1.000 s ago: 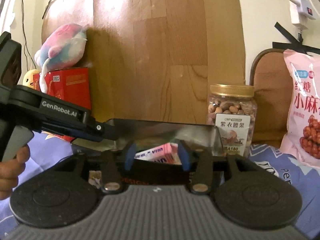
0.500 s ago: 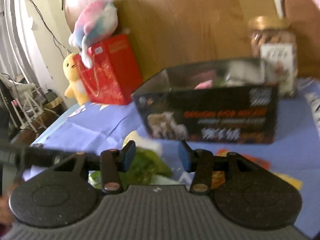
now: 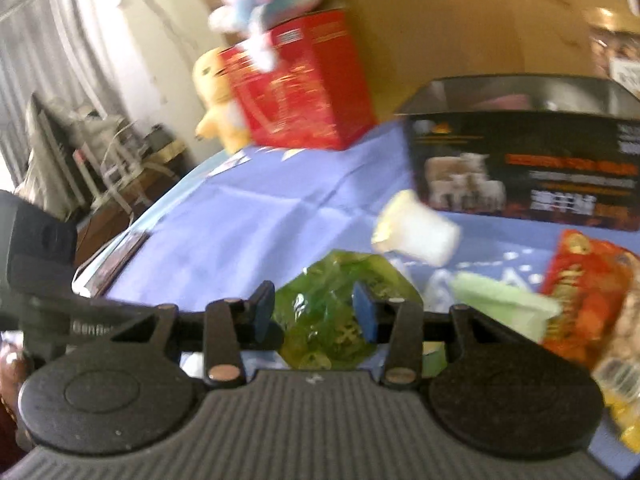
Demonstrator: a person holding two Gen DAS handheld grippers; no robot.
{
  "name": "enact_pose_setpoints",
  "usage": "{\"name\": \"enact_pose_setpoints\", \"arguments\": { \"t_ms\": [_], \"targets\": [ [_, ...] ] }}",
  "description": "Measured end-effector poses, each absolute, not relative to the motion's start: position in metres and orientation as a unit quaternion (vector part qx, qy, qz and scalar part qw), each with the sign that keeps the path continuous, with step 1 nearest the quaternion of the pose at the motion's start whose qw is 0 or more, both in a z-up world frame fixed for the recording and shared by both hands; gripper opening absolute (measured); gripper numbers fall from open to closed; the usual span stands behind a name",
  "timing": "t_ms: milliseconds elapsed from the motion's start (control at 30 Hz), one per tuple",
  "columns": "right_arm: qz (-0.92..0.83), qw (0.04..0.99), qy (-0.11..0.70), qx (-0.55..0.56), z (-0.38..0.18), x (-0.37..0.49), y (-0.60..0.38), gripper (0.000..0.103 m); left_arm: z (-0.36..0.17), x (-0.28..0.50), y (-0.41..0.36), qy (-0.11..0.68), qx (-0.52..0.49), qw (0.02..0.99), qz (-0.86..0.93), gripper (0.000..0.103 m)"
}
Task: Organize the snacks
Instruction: 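Move the right gripper to the green translucent candy pack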
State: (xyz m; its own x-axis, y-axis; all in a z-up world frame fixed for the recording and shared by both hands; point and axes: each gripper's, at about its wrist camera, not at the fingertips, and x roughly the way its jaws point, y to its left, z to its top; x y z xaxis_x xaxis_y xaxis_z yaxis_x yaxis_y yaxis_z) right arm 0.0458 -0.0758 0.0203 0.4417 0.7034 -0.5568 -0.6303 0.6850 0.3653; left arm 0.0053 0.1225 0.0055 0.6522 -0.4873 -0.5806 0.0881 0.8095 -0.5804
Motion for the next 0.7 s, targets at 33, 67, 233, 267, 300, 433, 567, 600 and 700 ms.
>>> {"name": "enact_pose_setpoints", "arguments": {
  "t_ms": [33,67,233,267,300,433,567,600,700],
  "targets": [
    [0.395,0.851,0.343,0.048,0.022,0.038,-0.072,0.047,0.006,0.001,0.129,0.381,-0.264,0.872,-0.158,0.006],
    [0.396,0.854,0.335,0.042,0.024,0.031,-0.069,0.047,0.005,-0.006,0.138,0.378,-0.27,0.873,-0.147,0.006],
    [0.401,0.857,0.323,0.023,0.021,0.003,-0.066,0.048,0.0,-0.031,0.173,0.375,-0.29,0.873,-0.111,0.007],
    [0.4,0.857,0.325,0.02,0.019,0.0,-0.064,0.048,-0.003,-0.035,0.177,0.376,-0.295,0.871,-0.108,0.008],
    [0.398,0.856,0.328,0.018,0.016,-0.002,-0.062,0.048,-0.006,-0.039,0.182,0.375,-0.305,0.869,-0.11,0.009],
    [0.389,0.852,0.35,0.032,0.011,-0.009,-0.065,0.048,-0.004,-0.05,0.194,0.361,-0.319,0.869,-0.116,0.02],
    [0.372,0.855,0.358,0.05,0.007,-0.016,-0.071,0.048,0.004,-0.051,0.199,0.345,-0.322,0.871,-0.138,0.027],
    [0.368,0.856,0.359,0.051,0.006,-0.018,-0.071,0.049,0.006,-0.049,0.198,0.342,-0.32,0.872,-0.143,0.029],
    [0.36,0.861,0.358,0.047,0.003,-0.022,-0.071,0.054,0.009,-0.041,0.194,0.34,-0.307,0.876,-0.15,0.039]
  ]
}}
